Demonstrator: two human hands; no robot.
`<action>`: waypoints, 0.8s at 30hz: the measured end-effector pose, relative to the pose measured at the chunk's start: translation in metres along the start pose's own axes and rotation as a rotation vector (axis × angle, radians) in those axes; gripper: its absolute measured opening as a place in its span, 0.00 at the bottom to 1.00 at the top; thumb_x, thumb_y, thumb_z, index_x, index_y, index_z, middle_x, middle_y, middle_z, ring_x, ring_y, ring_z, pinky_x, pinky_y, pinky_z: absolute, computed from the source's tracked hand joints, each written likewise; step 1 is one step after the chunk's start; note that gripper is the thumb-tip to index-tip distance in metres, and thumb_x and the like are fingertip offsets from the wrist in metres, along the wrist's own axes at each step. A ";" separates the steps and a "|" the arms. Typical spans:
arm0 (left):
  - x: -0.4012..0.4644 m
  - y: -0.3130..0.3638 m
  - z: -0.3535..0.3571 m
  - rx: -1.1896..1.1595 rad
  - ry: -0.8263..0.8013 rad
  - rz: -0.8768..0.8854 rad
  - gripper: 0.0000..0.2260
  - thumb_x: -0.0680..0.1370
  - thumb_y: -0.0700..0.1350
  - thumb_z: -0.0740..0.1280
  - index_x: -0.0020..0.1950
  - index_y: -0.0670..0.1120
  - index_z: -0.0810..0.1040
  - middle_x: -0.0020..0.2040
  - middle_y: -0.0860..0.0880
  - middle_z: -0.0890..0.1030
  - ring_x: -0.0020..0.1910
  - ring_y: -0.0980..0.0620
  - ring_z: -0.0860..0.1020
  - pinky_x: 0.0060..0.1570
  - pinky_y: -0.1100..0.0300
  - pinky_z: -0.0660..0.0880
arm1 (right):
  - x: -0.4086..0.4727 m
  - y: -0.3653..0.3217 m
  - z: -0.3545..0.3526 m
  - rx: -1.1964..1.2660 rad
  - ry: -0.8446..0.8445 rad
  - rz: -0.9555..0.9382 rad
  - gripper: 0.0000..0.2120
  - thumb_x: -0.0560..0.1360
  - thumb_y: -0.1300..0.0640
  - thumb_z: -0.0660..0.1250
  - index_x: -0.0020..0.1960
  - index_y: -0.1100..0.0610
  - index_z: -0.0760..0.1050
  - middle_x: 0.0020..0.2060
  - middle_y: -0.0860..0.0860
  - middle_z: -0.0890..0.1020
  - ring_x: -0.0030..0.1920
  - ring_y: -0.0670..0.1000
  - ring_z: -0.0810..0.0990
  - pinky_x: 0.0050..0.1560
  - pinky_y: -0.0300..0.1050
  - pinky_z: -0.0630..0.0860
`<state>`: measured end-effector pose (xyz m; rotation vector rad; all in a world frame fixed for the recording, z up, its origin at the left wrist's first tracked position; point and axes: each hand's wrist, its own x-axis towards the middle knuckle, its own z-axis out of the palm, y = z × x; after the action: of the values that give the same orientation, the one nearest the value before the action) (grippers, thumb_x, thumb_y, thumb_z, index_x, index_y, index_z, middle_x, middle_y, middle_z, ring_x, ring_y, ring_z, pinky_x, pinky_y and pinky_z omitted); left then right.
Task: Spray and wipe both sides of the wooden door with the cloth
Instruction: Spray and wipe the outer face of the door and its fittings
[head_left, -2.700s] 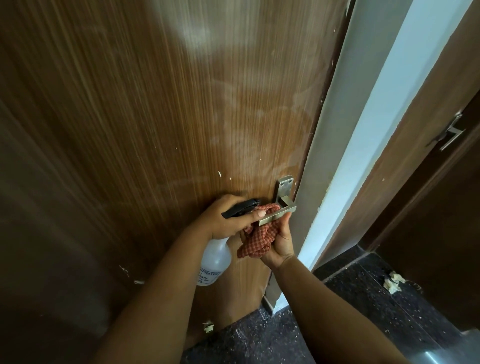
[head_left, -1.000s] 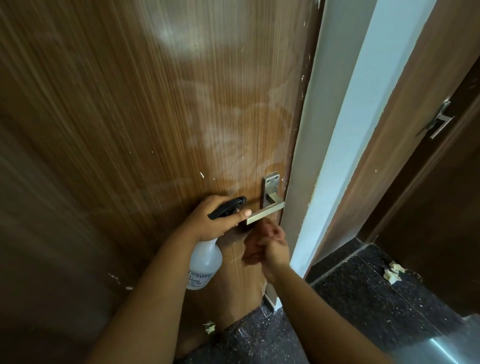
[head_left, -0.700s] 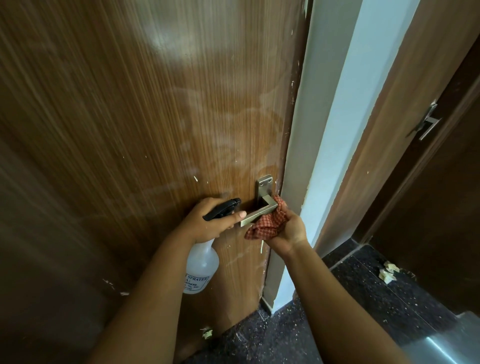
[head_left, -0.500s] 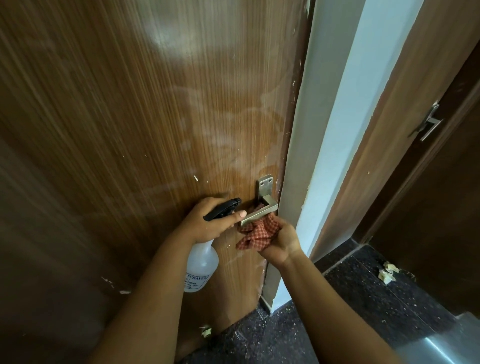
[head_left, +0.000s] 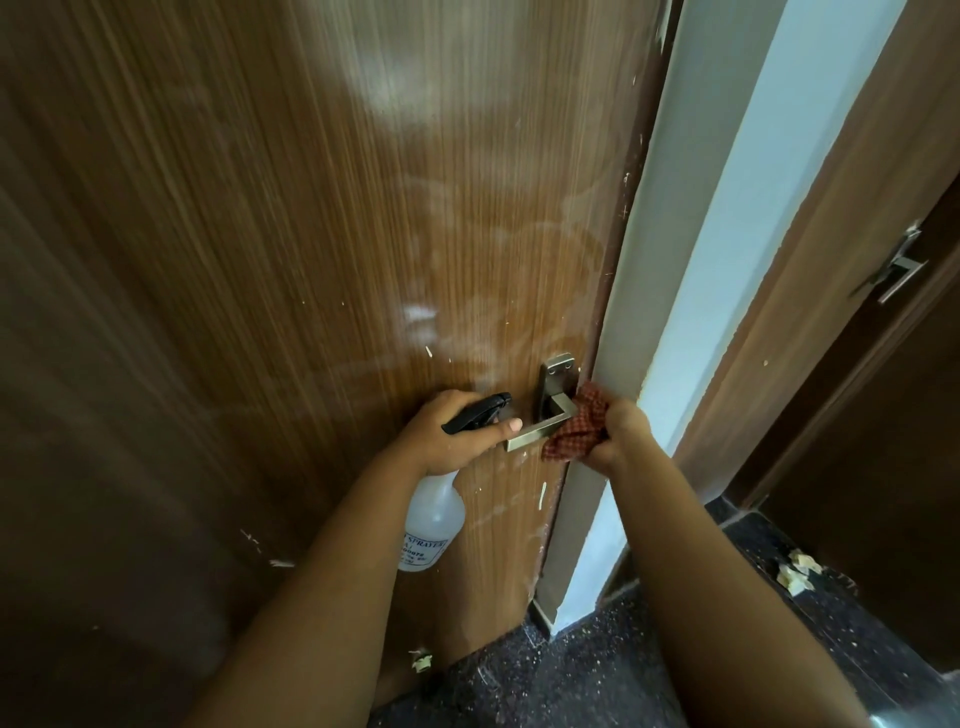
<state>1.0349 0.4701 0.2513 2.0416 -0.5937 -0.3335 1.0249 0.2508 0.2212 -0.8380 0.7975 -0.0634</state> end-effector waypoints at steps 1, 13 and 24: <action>0.000 0.001 0.000 -0.005 0.003 0.001 0.18 0.77 0.55 0.72 0.47 0.39 0.80 0.44 0.38 0.82 0.46 0.42 0.82 0.41 0.55 0.77 | -0.003 0.011 -0.002 0.030 0.000 0.064 0.16 0.83 0.54 0.55 0.54 0.60 0.80 0.50 0.61 0.84 0.49 0.63 0.82 0.49 0.67 0.78; 0.003 -0.006 0.002 0.004 0.018 0.037 0.17 0.73 0.62 0.72 0.38 0.49 0.78 0.34 0.55 0.78 0.38 0.53 0.80 0.43 0.49 0.78 | -0.054 0.083 0.014 0.340 -0.456 0.363 0.25 0.81 0.50 0.53 0.68 0.66 0.73 0.63 0.66 0.77 0.66 0.65 0.75 0.70 0.67 0.63; 0.001 -0.007 0.003 -0.022 0.013 0.029 0.15 0.77 0.57 0.72 0.45 0.45 0.82 0.40 0.44 0.83 0.43 0.46 0.83 0.41 0.55 0.77 | -0.050 0.032 -0.020 0.152 0.049 -0.295 0.08 0.79 0.52 0.65 0.55 0.54 0.79 0.56 0.54 0.81 0.51 0.56 0.81 0.52 0.59 0.78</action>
<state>1.0362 0.4703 0.2438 2.0110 -0.6080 -0.3079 0.9679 0.2773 0.2211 -0.8067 0.7006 -0.4021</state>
